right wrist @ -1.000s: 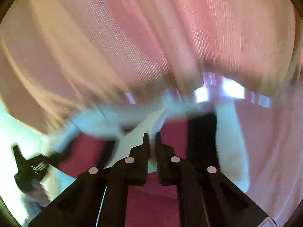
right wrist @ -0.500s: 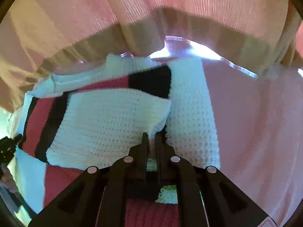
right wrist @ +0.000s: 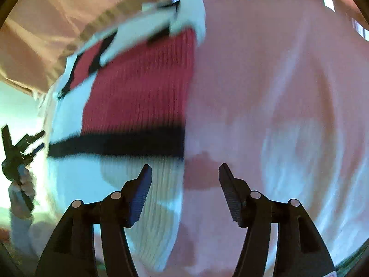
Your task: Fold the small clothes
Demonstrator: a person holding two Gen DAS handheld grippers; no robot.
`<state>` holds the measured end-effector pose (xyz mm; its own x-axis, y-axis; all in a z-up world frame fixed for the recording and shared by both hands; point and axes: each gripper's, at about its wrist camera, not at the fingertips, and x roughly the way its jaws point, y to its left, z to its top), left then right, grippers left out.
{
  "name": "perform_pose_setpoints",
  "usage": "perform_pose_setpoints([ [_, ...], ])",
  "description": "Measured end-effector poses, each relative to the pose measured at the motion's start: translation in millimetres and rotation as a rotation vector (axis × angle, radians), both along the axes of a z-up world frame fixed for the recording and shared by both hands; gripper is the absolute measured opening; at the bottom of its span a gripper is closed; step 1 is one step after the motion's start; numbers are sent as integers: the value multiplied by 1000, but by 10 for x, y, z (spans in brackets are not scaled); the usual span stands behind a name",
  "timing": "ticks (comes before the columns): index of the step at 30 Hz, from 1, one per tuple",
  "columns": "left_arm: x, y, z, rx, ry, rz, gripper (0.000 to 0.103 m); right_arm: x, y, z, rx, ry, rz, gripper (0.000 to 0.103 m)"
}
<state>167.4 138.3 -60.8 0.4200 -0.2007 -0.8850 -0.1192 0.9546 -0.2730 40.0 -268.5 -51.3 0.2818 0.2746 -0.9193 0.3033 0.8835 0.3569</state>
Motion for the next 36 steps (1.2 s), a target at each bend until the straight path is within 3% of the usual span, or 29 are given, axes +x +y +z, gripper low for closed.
perform_pose_setpoints([
  [3, -247, -20, -98, 13, 88, -32, 66, -258, 191, -157, 27, 0, 8, 60],
  [8, -608, -88, -243, 37, 110, -26, 67, -389, 384, -159, -43, -94, 7, 60],
  [10, -673, -120, -260, 60, 65, -20, 66, -375, 450, -144, -82, -118, 21, 39],
  [11, -700, -109, -264, 65, 45, -3, 63, -351, 485, -156, -108, -122, 39, 17],
  [13, -721, -74, -252, 61, 20, 34, 34, -308, 496, -145, -91, -130, 34, 12],
  [14, -729, -49, -237, 30, 14, 33, 10, -297, 484, -111, -81, -139, 26, 10],
  [15, -746, -7, -228, -36, 31, 26, 10, -334, 469, -14, -85, -166, 13, 9],
  [18, -949, 22, -22, -73, 16, 7, 9, -506, 355, 459, -140, -251, 4, 9],
  [22, -1433, -140, 285, -112, 13, -117, 9, -880, 246, 830, -223, -234, 11, 8],
  [25, -1854, -234, 266, -84, 55, -178, 9, -1176, 276, 789, -247, -152, 6, 8],
  [28, -2119, -270, 10, -76, 130, -195, 10, -1410, 381, 514, -230, -34, 21, 10],
  [30, -2195, -270, -84, -75, 156, -187, 13, -1461, 460, 378, -281, 44, 63, 5],
  [32, -2098, -228, 103, -122, 122, -167, 14, -1386, 382, 512, -277, -1, 49, 8],
  [34, -1874, -233, 443, -130, 21, -166, 15, -1180, 99, 787, -246, -90, -12, 19],
  [35, -1746, -236, 646, -114, -50, -169, 25, -1049, -54, 904, -243, -137, -29, 36],
  [36, -1556, -260, 871, -86, -135, -169, 50, -849, -217, 1015, -261, -187, -39, 49],
])
